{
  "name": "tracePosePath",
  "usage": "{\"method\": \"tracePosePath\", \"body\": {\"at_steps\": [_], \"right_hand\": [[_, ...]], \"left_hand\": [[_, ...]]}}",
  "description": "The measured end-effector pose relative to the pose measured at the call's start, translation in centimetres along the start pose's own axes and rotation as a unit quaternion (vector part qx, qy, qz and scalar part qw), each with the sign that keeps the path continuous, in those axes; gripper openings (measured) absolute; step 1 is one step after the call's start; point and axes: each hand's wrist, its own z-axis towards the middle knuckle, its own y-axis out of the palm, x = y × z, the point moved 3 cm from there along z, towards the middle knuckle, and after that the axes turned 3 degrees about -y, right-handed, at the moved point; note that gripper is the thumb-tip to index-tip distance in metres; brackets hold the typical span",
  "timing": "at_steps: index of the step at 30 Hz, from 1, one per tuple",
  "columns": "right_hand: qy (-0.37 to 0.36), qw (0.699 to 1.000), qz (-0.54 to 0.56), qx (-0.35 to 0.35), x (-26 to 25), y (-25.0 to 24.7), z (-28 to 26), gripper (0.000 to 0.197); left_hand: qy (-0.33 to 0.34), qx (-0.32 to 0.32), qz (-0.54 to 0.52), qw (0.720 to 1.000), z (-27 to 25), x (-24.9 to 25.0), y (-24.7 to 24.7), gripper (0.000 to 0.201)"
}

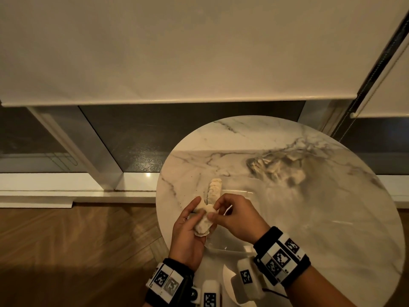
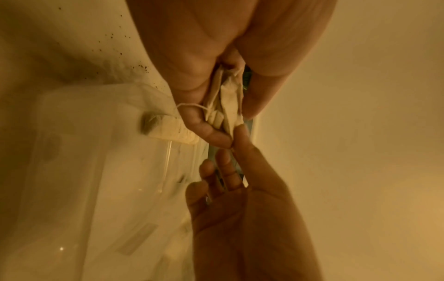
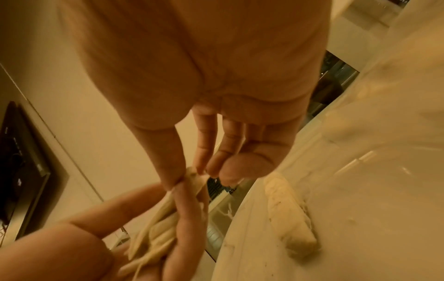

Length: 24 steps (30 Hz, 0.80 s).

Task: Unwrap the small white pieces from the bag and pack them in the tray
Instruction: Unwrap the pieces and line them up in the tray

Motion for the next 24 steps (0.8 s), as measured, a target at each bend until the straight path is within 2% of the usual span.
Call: {"method": "tracePosePath", "body": {"at_steps": [4, 11, 15, 18, 21, 24], "right_hand": [[0.003, 0.998, 0.066, 0.006, 0.1, -0.1, 0.0, 0.017], [0.017, 0.985, 0.173, 0.015, -0.5, -1.1, -0.2, 0.010], [0.060, 0.961, 0.268, 0.036, -0.4, -1.5, -0.3, 0.011], [0.084, 0.933, 0.347, 0.038, -0.3, -1.3, -0.5, 0.007], [0.096, 0.918, 0.385, 0.004, -0.2, -1.1, -0.5, 0.018], [0.075, 0.940, 0.329, -0.049, -0.9, -0.3, -0.5, 0.035]], "left_hand": [[-0.013, -0.019, -0.024, 0.999, -0.1, 0.4, 0.2, 0.030], [0.009, 0.002, -0.017, 1.000, 0.2, 0.3, -0.8, 0.036], [0.022, 0.006, -0.027, 0.999, 0.2, 0.3, -1.0, 0.047], [0.027, 0.009, -0.022, 0.999, 0.3, 0.2, -1.0, 0.044], [0.035, 0.014, 0.002, 0.999, 0.1, 0.3, -0.6, 0.048], [0.060, 0.010, 0.019, 0.998, 0.0, 1.2, -0.7, 0.051]]}}
